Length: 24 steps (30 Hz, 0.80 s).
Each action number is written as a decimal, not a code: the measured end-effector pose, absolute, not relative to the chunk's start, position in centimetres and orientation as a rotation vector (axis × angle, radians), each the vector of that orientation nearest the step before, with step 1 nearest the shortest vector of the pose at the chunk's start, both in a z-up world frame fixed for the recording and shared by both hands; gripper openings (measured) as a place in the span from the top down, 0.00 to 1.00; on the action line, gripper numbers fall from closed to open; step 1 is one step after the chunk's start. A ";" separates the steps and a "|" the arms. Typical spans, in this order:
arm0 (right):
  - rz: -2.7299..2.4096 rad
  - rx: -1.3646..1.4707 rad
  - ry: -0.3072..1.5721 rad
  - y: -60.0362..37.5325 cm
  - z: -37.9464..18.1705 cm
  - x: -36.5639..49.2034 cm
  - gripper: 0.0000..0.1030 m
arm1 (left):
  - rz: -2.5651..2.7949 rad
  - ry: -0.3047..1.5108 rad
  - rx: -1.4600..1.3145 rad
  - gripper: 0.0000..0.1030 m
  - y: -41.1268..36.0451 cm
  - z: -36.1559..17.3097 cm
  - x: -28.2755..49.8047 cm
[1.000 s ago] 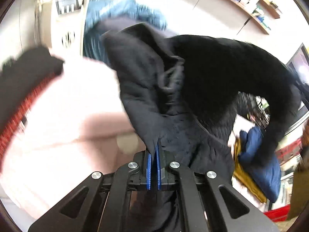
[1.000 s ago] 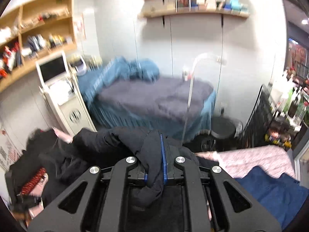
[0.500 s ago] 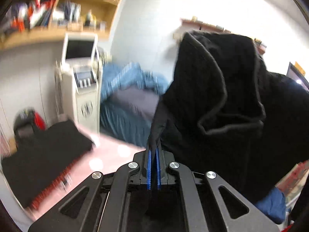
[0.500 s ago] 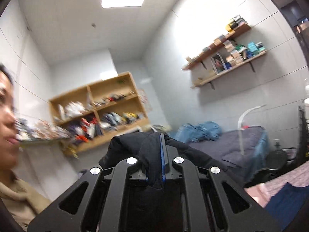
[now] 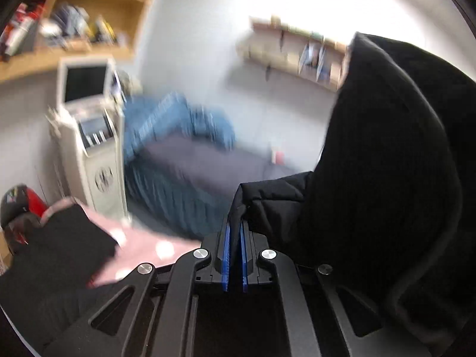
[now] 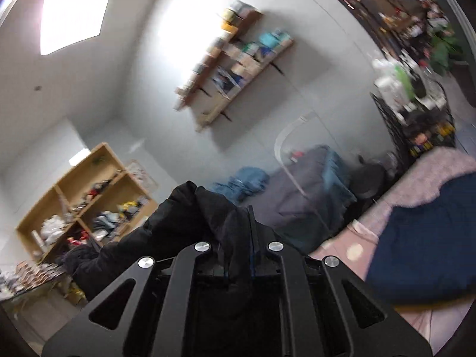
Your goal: Fold large clothes
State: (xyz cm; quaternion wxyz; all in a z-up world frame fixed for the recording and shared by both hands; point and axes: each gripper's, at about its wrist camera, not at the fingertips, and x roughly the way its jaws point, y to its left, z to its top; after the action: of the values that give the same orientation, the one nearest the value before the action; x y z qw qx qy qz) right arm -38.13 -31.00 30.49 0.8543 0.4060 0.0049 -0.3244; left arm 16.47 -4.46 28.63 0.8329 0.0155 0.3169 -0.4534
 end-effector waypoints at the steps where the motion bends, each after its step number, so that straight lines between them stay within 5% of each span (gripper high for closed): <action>1: -0.776 0.899 0.096 -33.0 28.0 -37.1 0.88 | -0.940 0.734 0.104 0.90 -8.1 25.5 17.1; 2: -0.907 0.933 0.222 -35.4 24.4 -35.6 0.88 | -0.932 0.775 0.153 0.86 -10.3 23.1 17.6; 3: -0.984 0.963 0.307 -36.9 21.5 -35.2 0.87 | -0.932 0.828 0.175 0.66 -12.7 20.2 18.3; 4: -1.064 1.009 0.399 -38.7 17.7 -34.6 0.85 | -0.929 0.847 0.164 0.32 -13.8 18.4 18.6; 6: -1.156 1.110 0.510 -41.0 11.2 -34.7 0.74 | -0.881 0.854 0.145 0.07 -15.8 13.5 19.4; 8: -1.180 1.256 0.581 -41.6 6.0 -35.8 0.45 | -0.807 0.929 0.137 0.07 -16.8 9.5 20.1; 11: -1.009 1.440 0.601 -39.4 -1.5 -35.2 0.21 | -0.779 1.048 0.146 0.07 -16.8 4.9 20.9; 17: -1.062 0.967 0.803 -33.8 -0.9 -30.5 0.19 | -0.715 1.153 0.244 0.06 -11.0 -1.0 20.2; 24: -1.122 0.509 0.746 -30.2 5.5 -27.3 0.17 | -0.624 1.324 0.263 0.06 -2.6 -7.7 17.6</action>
State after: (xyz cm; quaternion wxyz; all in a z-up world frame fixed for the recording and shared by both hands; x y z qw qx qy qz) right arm -27.35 -30.23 5.54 0.7517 0.2328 0.3416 -0.5138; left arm 17.61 -2.61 -7.70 0.7360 0.1199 0.6027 -0.2842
